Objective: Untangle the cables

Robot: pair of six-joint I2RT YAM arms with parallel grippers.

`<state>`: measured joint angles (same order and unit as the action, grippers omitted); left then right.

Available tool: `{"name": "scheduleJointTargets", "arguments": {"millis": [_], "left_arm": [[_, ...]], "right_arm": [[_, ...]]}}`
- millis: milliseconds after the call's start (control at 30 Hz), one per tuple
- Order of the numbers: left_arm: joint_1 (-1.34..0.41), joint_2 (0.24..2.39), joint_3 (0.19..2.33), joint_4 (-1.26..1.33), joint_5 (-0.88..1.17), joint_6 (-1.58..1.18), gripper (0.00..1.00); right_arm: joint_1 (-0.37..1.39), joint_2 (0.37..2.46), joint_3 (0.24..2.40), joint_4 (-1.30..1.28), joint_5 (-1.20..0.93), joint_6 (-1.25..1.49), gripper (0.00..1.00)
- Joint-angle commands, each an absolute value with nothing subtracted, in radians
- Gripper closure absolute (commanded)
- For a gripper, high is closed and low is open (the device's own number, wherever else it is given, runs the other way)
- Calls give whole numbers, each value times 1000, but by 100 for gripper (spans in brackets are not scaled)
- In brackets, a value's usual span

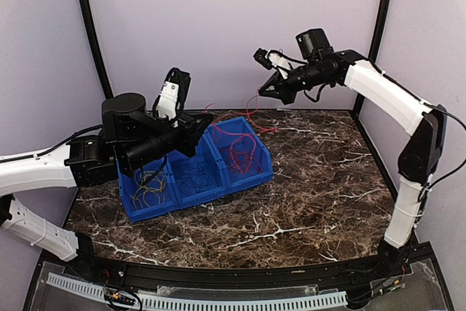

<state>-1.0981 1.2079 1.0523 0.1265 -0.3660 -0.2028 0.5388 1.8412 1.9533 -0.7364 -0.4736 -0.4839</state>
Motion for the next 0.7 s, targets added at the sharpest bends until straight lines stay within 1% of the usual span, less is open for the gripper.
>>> {"name": "scheduleJointTargets", "arguments": {"millis": [0, 167, 333, 367, 400, 433, 500, 600, 667], "left_arm": [[-1100, 1156, 1027, 177, -375, -220, 100], [-1100, 1168, 993, 194, -391, -240, 100], [-1100, 1196, 984, 202, -432, -241, 100], [-1100, 1200, 984, 203, -441, -241, 100], [-1100, 1201, 984, 205, -461, -243, 100], [-1100, 1203, 983, 208, -486, -242, 100], [-1100, 1207, 983, 214, -525, -236, 100], [-1101, 1217, 984, 227, -570, -221, 100], [-1094, 1230, 989, 252, -598, -187, 100]], "right_arm": [[557, 1958, 2030, -772, -466, -434, 100], [562, 2078, 2081, -796, -399, -423, 100], [572, 2132, 2077, -823, -436, -420, 99], [580, 2132, 2070, -827, -436, -425, 96], [589, 2127, 2062, -828, -430, -432, 90], [597, 2115, 2048, -825, -416, -438, 79], [610, 2094, 2024, -826, -390, -449, 67], [614, 2057, 1991, -846, -383, -453, 57], [614, 2022, 1958, -859, -373, -457, 54]]}}
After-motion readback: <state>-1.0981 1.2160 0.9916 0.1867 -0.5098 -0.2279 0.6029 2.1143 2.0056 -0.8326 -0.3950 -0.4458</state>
